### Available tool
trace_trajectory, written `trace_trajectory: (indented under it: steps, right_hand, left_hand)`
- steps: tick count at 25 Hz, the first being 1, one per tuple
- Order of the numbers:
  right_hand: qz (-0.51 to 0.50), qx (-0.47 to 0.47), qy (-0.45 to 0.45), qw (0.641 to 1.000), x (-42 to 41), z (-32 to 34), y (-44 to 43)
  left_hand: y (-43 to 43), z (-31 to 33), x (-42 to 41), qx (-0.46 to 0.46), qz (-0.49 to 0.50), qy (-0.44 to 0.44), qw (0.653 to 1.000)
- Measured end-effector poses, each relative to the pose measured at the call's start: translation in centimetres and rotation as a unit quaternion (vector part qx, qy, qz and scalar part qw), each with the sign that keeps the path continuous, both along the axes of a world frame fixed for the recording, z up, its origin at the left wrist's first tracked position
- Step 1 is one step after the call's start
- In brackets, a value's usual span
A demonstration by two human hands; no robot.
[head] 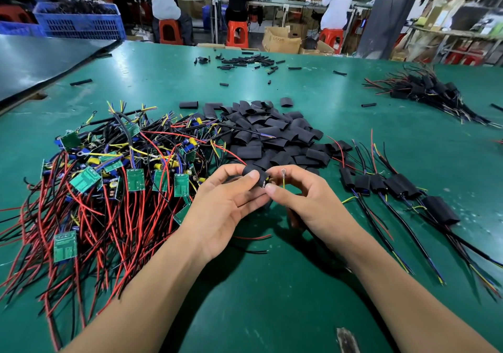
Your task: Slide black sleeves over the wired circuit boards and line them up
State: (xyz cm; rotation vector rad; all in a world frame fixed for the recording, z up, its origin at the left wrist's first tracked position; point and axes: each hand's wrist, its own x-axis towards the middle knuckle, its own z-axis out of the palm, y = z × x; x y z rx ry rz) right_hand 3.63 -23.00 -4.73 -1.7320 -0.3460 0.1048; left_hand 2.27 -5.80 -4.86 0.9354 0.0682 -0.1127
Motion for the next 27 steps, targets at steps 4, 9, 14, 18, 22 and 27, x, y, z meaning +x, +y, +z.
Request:
trace_trajectory:
  steps: [4, 9, 14, 18, 22, 27]
  right_hand:
    - [-0.015, -0.032, -0.018, 0.999, 0.02, -0.21, 0.03]
    - [-0.034, -0.040, -0.023, 0.998, 0.11, -0.28, 0.04]
    - [-0.032, -0.048, -0.037, 0.998, 0.20, -0.53, -0.02]
    - [-0.045, -0.055, -0.049, 0.996, 0.28, -0.59, -0.16]
    - [-0.031, -0.057, -0.042, 0.997, 0.21, -0.57, -0.17]
    - [-0.046, -0.068, -0.047, 0.996, 0.10, -0.68, -0.08]
  left_hand:
    - [-0.04, -0.09, -0.14, 0.017, 0.015, -0.003, 1.000]
    - [-0.24, 0.16, -0.23, 0.036, 0.027, -0.008, 0.999]
    - [0.25, 0.34, -0.21, 0.056, 0.014, -0.010, 0.998]
    - [0.39, 0.19, -0.17, 0.097, 0.044, -0.006, 0.994]
    - [-0.15, 0.06, -0.41, 0.128, 0.090, -0.031, 0.987]
    - [-0.41, -0.08, -0.43, 0.146, 0.104, -0.030, 0.983]
